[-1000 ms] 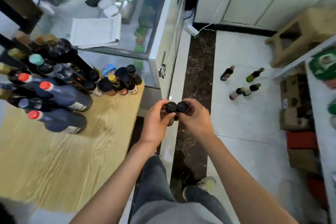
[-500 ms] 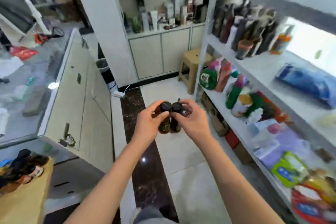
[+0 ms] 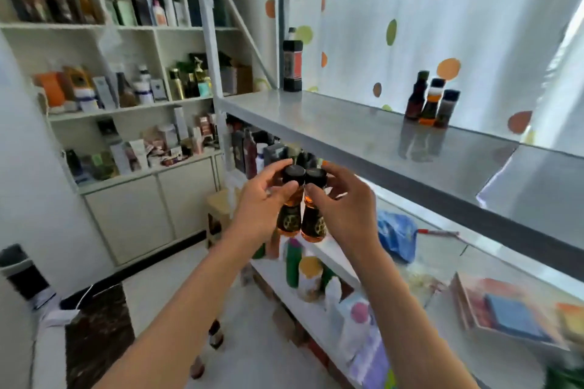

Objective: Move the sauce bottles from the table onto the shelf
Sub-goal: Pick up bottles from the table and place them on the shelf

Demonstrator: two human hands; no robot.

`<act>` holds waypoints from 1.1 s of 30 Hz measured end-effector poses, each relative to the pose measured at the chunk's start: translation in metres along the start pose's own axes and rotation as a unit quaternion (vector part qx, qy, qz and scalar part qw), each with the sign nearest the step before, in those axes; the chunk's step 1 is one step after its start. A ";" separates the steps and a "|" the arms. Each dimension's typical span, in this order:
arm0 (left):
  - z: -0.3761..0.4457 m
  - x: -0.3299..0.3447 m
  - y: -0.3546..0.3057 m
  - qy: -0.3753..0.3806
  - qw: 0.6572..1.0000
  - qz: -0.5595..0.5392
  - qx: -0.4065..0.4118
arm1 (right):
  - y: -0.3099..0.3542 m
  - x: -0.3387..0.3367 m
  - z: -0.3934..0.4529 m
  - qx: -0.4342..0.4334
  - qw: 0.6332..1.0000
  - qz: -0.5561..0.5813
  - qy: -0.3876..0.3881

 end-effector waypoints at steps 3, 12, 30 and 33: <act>0.071 0.041 -0.026 0.026 0.997 -0.023 0.065 | -0.001 -0.056 0.060 -0.008 0.999 -0.038 -0.038; 0.242 0.151 -0.056 0.071 0.978 -0.089 0.174 | -0.032 -0.193 0.192 0.030 0.988 -0.135 -0.072; 0.303 0.239 0.043 0.122 0.988 0.098 0.007 | -0.134 -0.212 0.216 0.085 0.992 -0.068 -0.056; 0.299 0.240 0.042 0.106 0.984 0.140 0.012 | -0.133 -0.212 0.210 0.090 0.995 -0.021 -0.034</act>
Point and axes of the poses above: each hand's wrist, its own z-axis towards the middle knuckle, its own x-axis out of the palm, y = z × x, the point moved 3 cm from there along z, towards the middle knuckle, and after that the axes turned 12 degrees about y, right-handed, at the moved point
